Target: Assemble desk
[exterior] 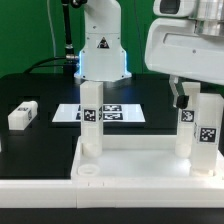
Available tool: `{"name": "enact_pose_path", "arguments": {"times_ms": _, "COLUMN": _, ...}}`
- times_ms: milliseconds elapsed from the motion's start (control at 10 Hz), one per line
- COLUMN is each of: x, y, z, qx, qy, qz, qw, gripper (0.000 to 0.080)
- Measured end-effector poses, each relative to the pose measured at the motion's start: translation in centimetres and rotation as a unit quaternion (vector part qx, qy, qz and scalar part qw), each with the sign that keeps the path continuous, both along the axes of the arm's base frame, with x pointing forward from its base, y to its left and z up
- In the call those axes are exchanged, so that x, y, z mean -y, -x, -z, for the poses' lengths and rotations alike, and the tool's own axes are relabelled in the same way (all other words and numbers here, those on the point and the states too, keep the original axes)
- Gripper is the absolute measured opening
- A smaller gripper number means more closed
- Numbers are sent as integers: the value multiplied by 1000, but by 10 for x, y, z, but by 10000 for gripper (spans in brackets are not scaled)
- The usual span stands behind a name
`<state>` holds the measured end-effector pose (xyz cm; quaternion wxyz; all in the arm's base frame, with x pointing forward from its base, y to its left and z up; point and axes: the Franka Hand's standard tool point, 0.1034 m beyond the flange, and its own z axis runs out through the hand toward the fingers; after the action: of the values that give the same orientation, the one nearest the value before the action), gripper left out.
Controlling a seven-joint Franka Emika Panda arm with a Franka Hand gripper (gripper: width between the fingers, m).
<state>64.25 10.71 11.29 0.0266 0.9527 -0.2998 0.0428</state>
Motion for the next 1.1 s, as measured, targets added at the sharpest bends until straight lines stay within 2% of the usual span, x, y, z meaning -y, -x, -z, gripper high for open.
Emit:
{"name": "enact_pose_path", "arguments": {"times_ms": 200, "x": 2, "y": -3, "z": -1, "qx": 2, "qy": 12, "qz": -105, "qw": 994, "gripper": 649}}
{"name": "enact_pose_path", "arguments": {"times_ms": 500, "x": 2, "y": -3, "z": -1, "qx": 4, "qy": 10, "qz": -91, "qw": 996, "gripper": 624}}
{"name": "enact_pose_path", "arguments": {"times_ms": 700, "x": 1, "y": -3, "z": -1, "qx": 9, "qy": 4, "qz": -27, "qw": 1000, "gripper": 292}}
{"name": "enact_pose_path", "arguments": {"times_ms": 900, "x": 1, "y": -2, "z": 0, "qx": 13, "qy": 0, "qz": 25, "qw": 1000, "gripper": 292}}
{"name": "enact_pose_path", "arguments": {"times_ms": 1100, "x": 3, "y": -4, "z": 0, "qx": 22, "qy": -9, "qz": 128, "qw": 992, "gripper": 292}}
